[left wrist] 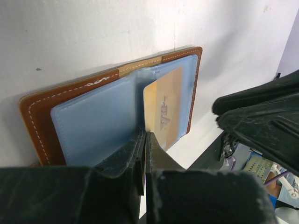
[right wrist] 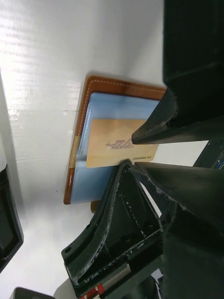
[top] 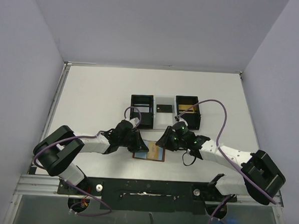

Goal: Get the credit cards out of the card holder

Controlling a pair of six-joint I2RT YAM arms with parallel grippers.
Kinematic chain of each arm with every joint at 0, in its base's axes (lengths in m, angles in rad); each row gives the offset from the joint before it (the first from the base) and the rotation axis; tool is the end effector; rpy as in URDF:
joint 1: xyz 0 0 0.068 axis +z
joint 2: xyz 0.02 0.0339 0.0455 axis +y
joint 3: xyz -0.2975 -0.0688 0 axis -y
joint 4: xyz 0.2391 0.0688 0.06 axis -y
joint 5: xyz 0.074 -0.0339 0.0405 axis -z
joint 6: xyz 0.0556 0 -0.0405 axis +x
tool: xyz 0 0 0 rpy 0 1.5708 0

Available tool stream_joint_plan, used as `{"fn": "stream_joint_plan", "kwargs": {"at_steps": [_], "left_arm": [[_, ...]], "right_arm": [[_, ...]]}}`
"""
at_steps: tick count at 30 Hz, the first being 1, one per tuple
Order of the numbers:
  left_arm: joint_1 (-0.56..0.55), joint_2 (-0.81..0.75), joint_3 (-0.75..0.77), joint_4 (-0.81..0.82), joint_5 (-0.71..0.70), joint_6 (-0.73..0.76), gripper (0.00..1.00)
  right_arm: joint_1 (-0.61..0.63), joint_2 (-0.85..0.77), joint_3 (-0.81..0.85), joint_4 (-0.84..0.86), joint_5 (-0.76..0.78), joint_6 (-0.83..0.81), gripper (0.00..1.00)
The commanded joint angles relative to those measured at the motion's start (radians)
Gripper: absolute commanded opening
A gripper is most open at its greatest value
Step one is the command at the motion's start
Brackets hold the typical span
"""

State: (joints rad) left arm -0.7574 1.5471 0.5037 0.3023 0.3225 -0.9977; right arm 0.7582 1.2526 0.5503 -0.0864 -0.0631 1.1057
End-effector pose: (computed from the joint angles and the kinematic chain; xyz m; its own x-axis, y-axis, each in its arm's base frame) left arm 0.1904 -0.2042 0.1489 -0.9562 -0.1926 -0.2202 0.0333 0.6763 -0.7359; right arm 0.1715 0.1672 0.1956 -0.8732 0.4016 -0.2761 0.1381 0.7473 0.6500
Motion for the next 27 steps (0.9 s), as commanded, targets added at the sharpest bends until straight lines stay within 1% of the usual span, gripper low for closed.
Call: {"fn": "stream_joint_plan", "kwargs": {"at_steps": [1,8,13,16,20,21,24,27], "left_arm": [[0.006,-0.016,0.042,-0.012,0.008,0.034,0.00],[0.007,-0.050,0.059,-0.077,-0.015,0.067,0.00],[0.013,-0.074,0.083,-0.153,-0.048,0.108,0.00],[0.015,-0.078,0.081,-0.150,-0.052,0.106,0.00],[0.017,-0.049,0.066,-0.086,-0.005,0.077,0.17],[0.017,-0.043,0.061,-0.065,0.012,0.067,0.19],[0.017,-0.023,0.036,0.021,0.050,0.020,0.25],[0.017,-0.008,0.018,0.066,0.063,-0.007,0.27]], "right_arm": [[0.007,0.104,0.083,0.071,-0.091,-0.018,0.24],[0.019,0.232,0.120,-0.130,0.030,-0.011,0.25],[0.021,0.243,0.101,-0.143,0.047,-0.007,0.25],[0.021,0.247,0.102,-0.138,0.048,-0.007,0.25],[0.023,0.241,0.106,-0.116,0.039,-0.010,0.25],[0.023,0.239,0.105,-0.108,0.033,-0.011,0.25],[0.023,0.239,0.093,-0.078,0.015,-0.001,0.25],[0.023,0.243,0.075,-0.059,0.007,0.010,0.25]]}}
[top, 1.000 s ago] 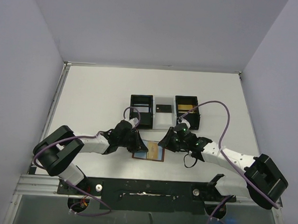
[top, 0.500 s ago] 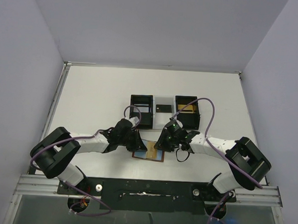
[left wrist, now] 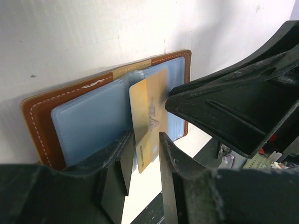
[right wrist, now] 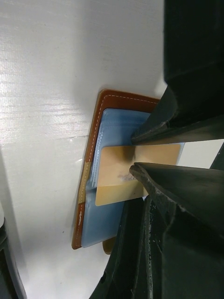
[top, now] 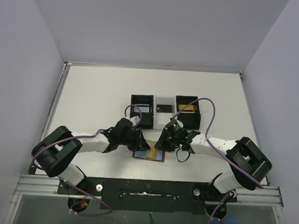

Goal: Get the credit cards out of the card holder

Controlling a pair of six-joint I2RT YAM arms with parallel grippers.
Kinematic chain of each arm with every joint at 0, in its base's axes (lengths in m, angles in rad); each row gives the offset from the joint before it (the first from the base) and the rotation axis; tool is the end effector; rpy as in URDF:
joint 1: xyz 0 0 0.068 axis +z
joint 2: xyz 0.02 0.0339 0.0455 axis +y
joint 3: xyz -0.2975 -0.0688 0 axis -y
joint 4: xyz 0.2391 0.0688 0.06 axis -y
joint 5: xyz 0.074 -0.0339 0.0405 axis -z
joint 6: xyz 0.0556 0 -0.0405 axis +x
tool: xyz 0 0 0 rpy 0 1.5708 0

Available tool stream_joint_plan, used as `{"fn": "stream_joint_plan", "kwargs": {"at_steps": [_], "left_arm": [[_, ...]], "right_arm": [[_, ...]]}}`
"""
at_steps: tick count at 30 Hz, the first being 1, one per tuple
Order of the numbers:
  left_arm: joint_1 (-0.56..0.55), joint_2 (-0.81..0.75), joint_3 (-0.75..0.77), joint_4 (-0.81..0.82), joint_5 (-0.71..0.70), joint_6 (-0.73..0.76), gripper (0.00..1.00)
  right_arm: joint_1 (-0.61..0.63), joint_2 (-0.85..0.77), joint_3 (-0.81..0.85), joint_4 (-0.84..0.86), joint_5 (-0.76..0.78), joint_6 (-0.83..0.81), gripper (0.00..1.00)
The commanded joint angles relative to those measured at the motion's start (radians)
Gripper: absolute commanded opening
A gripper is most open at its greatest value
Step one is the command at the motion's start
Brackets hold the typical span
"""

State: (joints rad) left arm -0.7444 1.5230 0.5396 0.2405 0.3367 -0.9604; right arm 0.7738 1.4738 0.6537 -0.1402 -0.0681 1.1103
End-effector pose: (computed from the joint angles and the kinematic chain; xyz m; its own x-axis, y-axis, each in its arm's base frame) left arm 0.1945 -0.2042 0.1593 -0.9558 -0.1711 -0.2390 0.0615 0.6790 -0.7316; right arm 0.1922 0.1931 0.1696 -0.9100 0.3604 -0.2048 0.2028 0.8180 0.5383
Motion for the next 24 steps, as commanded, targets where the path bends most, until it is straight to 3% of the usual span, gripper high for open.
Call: {"fn": "stream_joint_plan", "kwargs": {"at_steps": [1,10,24], "left_arm": [[0.004,0.021,-0.023,0.139,0.050,-0.053,0.27],[0.023,0.027,-0.124,0.278,0.027,-0.149,0.28],[0.023,-0.018,-0.083,0.191,0.019,-0.103,0.28]], "right_arm": [[0.009,0.024,-0.034,-0.003,0.009,0.008,0.25],[0.007,0.010,-0.083,0.049,-0.005,0.043,0.24],[0.011,-0.036,-0.015,-0.042,0.049,-0.020,0.24]]}}
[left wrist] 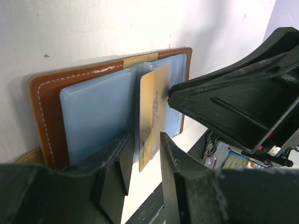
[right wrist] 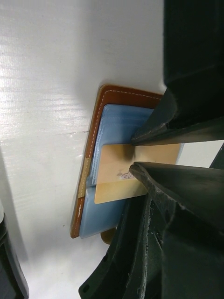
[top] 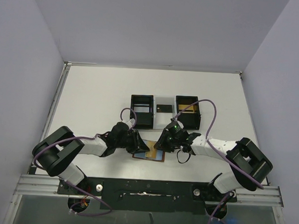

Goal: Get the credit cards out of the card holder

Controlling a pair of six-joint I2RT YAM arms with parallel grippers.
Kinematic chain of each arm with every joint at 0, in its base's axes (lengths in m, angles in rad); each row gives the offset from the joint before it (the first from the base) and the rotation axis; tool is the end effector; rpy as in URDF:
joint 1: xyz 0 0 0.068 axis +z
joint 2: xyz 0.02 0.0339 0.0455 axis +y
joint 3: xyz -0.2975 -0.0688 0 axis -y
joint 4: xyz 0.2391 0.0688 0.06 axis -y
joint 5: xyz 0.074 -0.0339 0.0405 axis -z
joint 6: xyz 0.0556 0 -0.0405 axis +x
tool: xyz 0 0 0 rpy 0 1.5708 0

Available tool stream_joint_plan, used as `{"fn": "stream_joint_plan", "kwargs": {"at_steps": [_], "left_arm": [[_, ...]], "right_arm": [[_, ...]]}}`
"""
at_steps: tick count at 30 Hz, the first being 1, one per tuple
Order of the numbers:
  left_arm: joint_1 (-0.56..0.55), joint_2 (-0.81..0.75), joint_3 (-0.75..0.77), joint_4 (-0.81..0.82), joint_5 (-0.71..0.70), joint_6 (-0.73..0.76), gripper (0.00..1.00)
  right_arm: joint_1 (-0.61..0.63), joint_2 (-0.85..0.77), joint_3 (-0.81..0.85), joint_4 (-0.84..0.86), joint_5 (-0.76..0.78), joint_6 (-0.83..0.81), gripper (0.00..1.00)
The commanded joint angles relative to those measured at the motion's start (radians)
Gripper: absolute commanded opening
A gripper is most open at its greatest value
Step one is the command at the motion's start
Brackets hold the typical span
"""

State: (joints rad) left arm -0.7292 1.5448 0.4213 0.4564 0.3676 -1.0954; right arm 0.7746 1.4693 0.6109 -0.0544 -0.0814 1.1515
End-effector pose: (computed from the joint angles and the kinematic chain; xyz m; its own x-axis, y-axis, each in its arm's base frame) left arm 0.1870 -0.1939 0.1434 -0.9512 -0.2628 -0.1619 -0.0293 0.5989 -0.8003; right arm 0.1903 0.1926 0.1653 -0.8994 0.3936 -0.1902 0.2182 0.7813 0.5848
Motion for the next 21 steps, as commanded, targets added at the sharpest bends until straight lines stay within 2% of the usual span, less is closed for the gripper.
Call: {"fn": "stream_joint_plan", "kwargs": {"at_steps": [1,12,21], "left_arm": [[0.008,-0.042,0.040,-0.035,-0.013,0.037,0.28],[0.010,-0.040,0.043,-0.044,-0.012,0.046,0.28],[0.010,-0.054,0.046,-0.061,-0.012,0.054,0.28]], "right_arm": [[0.011,-0.042,0.042,-0.132,0.066,-0.071,0.24],[0.033,-0.074,0.075,-0.063,0.008,-0.100,0.30],[0.040,0.029,0.041,-0.164,0.073,-0.043,0.29]]}}
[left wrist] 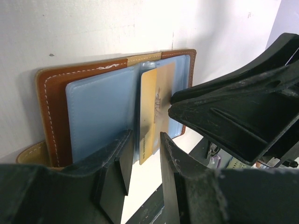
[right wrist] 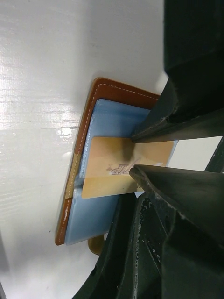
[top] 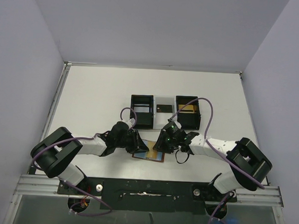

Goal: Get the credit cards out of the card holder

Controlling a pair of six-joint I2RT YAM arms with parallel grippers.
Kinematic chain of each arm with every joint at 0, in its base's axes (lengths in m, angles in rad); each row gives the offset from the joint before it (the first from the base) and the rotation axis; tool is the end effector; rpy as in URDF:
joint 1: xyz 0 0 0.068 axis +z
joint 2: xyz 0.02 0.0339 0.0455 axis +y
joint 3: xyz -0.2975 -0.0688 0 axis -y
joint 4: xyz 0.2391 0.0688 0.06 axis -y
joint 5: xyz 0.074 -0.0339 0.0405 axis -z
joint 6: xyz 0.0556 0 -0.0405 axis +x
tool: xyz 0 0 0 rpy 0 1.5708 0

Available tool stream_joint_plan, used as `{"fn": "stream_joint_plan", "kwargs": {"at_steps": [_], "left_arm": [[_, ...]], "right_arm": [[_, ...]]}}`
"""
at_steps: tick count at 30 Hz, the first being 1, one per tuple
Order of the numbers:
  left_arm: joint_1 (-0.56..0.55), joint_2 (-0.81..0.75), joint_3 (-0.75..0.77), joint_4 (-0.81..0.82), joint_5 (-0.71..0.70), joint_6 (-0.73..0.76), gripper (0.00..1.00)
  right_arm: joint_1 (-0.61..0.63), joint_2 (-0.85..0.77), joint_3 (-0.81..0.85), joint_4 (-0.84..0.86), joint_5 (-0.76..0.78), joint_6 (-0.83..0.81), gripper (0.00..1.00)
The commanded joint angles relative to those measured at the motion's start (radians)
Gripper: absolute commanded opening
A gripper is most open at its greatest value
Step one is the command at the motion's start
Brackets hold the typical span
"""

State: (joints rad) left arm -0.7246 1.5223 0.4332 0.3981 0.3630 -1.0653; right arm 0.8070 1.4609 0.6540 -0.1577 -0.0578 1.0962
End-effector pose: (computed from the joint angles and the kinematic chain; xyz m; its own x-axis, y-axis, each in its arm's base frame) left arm 0.1865 -0.1915 0.1463 -0.9525 -0.2492 -0.1752 -0.0182 0.6207 -0.7838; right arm 0.1843 0.1971 0.1716 -0.9213 0.3218 -0.2181 0.1657 0.8326 0.5285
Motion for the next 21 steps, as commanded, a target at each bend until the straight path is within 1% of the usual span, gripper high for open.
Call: {"fn": "stream_joint_plan", "kwargs": {"at_steps": [1,9,14,18,21], "left_arm": [[0.005,-0.029,0.035,-0.003,-0.006,0.024,0.28],[0.005,-0.013,0.046,0.006,0.002,0.027,0.27],[0.004,0.016,0.055,0.029,0.026,0.027,0.19],[0.004,0.045,0.070,0.044,0.041,0.030,0.14],[0.002,0.052,0.078,0.051,0.052,0.030,0.12]], "right_arm": [[0.008,0.043,-0.005,-0.062,0.050,0.016,0.28],[0.009,0.041,-0.023,-0.051,0.063,0.036,0.26],[0.009,0.041,-0.020,-0.062,0.065,0.034,0.26],[0.009,0.037,-0.019,-0.087,0.083,0.027,0.26],[0.009,0.037,-0.020,-0.095,0.091,0.028,0.26]]}}
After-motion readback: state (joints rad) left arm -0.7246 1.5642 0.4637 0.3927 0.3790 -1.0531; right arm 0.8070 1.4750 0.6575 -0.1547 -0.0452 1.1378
